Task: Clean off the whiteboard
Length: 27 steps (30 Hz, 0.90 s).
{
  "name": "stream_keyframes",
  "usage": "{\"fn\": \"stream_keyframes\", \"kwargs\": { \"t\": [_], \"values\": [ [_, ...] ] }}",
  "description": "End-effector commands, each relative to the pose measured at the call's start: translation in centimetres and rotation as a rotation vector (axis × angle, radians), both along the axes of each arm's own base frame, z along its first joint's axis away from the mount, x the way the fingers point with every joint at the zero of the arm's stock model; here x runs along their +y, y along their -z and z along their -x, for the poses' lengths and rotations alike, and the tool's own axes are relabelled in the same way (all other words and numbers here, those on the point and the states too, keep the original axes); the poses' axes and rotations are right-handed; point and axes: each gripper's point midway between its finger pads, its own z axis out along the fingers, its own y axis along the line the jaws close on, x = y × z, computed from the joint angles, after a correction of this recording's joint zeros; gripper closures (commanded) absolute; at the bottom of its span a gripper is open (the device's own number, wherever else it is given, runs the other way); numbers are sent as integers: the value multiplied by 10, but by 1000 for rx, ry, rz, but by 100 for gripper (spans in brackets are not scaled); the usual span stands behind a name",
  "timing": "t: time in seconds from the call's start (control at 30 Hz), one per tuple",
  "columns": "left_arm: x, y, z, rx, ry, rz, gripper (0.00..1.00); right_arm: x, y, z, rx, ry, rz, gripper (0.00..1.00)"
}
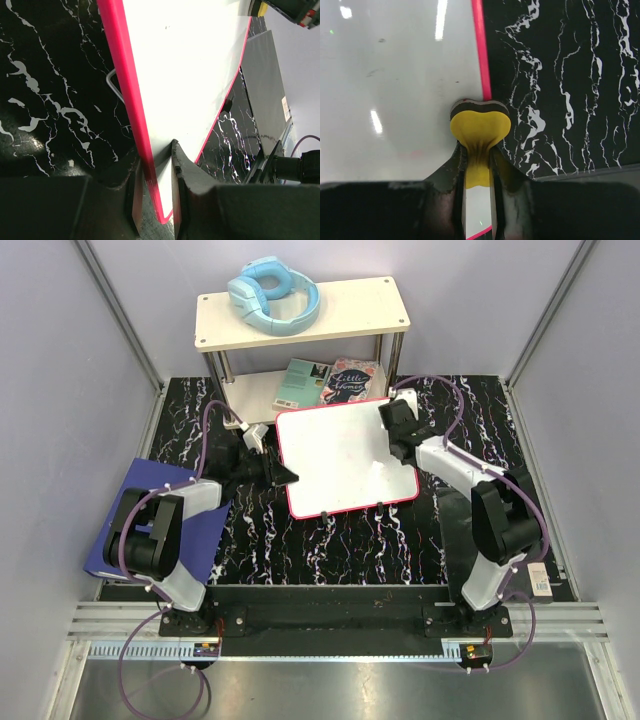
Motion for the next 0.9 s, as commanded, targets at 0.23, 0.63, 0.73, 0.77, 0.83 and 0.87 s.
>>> {"fn": "stream_keyframes", "kwargs": {
  "t": [0.23,0.63,0.73,0.77,0.83,0.87],
  "values": [
    [19,39,3,30,-45,-153,100,19,55,54,217,-104,-83,100],
    [16,33,2,25,-36,-137,100,81,50,95,154,-285,-64,100],
    [15,29,2,18,-32,-131,100,107,50,91,140,-374,-64,100],
    [14,28,2,18,-28,-126,100,121,51,90,141,-412,-61,100],
    [14,29,2,20,-28,-124,100,135,50,87,138,-469,-46,100],
    [13,28,2,19,-26,-121,100,150,50,84,141,-508,-56,100]
  ]
}}
